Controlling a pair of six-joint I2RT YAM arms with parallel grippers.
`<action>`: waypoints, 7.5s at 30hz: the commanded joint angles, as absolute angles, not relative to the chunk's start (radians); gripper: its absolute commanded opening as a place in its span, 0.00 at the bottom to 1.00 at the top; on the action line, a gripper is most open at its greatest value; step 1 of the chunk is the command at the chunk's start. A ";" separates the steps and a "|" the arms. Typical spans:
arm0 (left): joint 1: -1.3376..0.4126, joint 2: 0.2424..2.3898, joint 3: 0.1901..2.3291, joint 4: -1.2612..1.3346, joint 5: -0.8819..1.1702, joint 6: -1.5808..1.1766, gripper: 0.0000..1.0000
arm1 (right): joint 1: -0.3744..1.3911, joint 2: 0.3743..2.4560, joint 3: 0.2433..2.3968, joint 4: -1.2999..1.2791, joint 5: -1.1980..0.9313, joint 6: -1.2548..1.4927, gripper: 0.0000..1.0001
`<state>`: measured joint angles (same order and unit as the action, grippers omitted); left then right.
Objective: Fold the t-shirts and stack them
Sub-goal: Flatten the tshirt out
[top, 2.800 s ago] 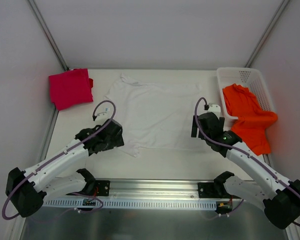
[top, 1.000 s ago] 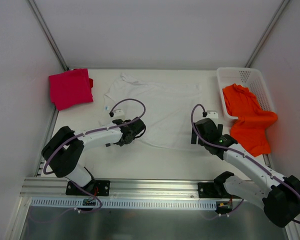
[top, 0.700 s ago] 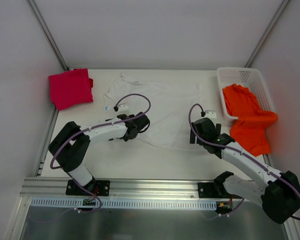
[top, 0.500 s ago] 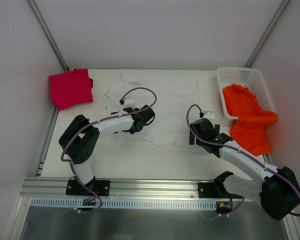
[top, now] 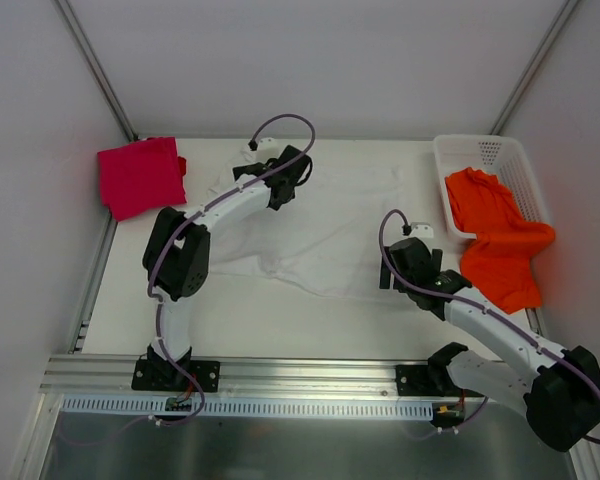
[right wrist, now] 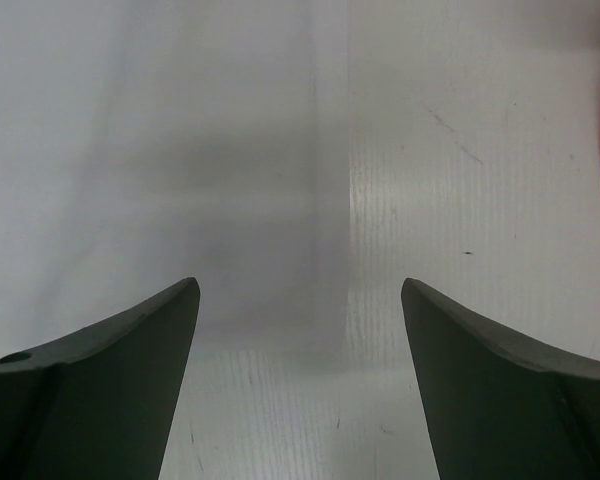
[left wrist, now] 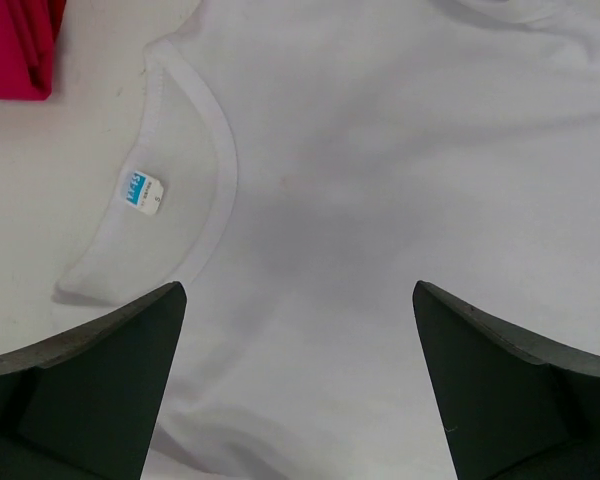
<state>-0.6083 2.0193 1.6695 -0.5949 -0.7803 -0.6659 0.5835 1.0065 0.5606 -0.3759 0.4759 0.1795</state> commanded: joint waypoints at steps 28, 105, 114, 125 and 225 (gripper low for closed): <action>-0.999 1.431 0.686 -0.186 -0.558 -0.634 0.99 | 0.644 0.687 0.523 -0.575 0.495 0.324 0.85; -0.739 1.443 0.749 -0.202 -0.617 -0.540 0.99 | 0.657 0.772 0.497 -0.517 0.508 0.307 0.85; -0.733 1.483 0.758 -0.189 -0.640 -0.555 0.99 | 0.660 0.778 0.492 -0.506 0.503 0.302 0.85; -0.707 1.493 0.772 -0.189 -0.683 -0.589 0.89 | 0.660 0.795 0.483 -0.485 0.495 0.296 0.85; -0.733 1.293 0.956 -0.638 -0.419 -0.537 0.20 | 0.968 0.997 0.695 -0.566 0.561 0.460 0.85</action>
